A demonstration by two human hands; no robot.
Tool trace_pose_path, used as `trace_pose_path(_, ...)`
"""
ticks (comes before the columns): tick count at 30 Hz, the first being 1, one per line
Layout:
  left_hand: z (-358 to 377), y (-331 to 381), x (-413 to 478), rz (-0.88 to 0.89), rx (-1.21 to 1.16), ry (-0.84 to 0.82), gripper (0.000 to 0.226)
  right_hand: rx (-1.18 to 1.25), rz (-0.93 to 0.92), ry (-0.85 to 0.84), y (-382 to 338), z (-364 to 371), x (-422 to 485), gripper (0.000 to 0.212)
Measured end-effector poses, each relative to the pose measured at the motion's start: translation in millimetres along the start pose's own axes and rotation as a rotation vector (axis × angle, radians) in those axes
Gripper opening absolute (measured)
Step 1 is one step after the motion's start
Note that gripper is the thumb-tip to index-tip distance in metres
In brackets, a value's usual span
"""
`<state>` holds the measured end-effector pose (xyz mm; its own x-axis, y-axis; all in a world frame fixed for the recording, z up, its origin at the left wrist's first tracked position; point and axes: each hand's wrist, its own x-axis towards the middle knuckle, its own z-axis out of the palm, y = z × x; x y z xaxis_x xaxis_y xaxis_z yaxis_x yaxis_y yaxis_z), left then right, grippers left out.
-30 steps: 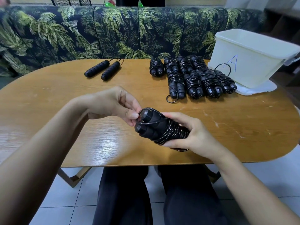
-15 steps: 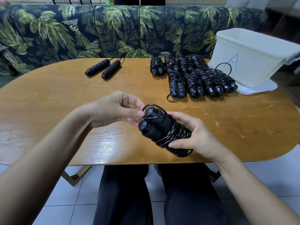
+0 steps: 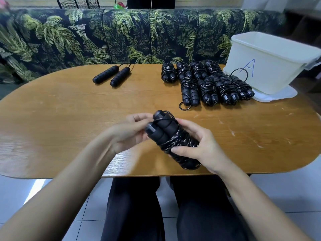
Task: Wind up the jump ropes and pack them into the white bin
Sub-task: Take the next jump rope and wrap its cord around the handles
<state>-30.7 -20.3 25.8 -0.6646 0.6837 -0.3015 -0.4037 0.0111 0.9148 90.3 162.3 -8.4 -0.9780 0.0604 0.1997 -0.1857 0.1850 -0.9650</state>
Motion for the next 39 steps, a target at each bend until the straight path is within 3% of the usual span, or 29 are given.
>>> trace_pose_path(3, -4, 18, -5, 0.142, 0.101, 0.114, 0.021, -0.236, -0.024, 0.053, -10, 0, 5, 0.066)
trace_pose_path(7, 1, 29, -16, 0.279, 0.487, 0.230, 0.014, -0.814, -0.172, 0.121, -13, 0, 7, 0.072)
trace_pose_path(9, 7, 32, -22, 0.394, 0.555, 0.284, 0.003, -1.013, -0.209, 0.220, -9, -3, 7, 0.071)
trace_pose_path(13, 17, 29, -26, 0.457, 0.594, 0.292, 0.009, -1.004, -0.144, 0.362, 0, -13, 4, 0.069)
trace_pose_path(16, 31, 20, -18, 0.346, 0.698, 0.250, 0.051, -1.061, -0.186, 0.379, 0, -13, 3, 0.069)
trace_pose_path(17, 36, 16, -15, 0.304, 0.690, 0.226, 0.056, -1.083, -0.194, 0.369, 0, -11, 3, 0.070)
trace_pose_path(19, 45, 13, -8, 0.273, 0.522, 0.215, 0.030, -1.110, -0.183, 0.364, -2, -9, 3, 0.070)
trace_pose_path(21, 48, 13, -4, 0.235, 0.307, 0.236, 0.006, -1.032, -0.138, 0.411, -4, -11, 4, 0.069)
trace_pose_path(25, 48, 6, 1, 0.178, 0.180, 0.177, 0.020, -0.496, -0.003, 0.454, -5, -8, 6, 0.063)
trace_pose_path(28, 58, 6, -3, 0.161, 0.048, 0.150, 0.027, -0.310, 0.042, 0.443, -2, -2, 7, 0.058)
trace_pose_path(31, 59, 10, -6, 0.192, 0.018, 0.191, 0.051, -0.080, 0.098, 0.362, -7, 0, 8, 0.058)
trace_pose_path(34, 56, 11, -8, 0.176, -0.001, 0.160, 0.058, 0.243, 0.148, 0.266, -17, -3, 9, 0.062)
trace_pose_path(36, 51, 12, -10, 0.162, -0.052, 0.146, 0.052, 0.464, 0.195, 0.171, -21, -3, 9, 0.066)
trace_pose_path(39, 43, 15, -9, 0.144, -0.124, 0.136, 0.024, 0.587, 0.227, 0.085, -18, 2, 7, 0.066)
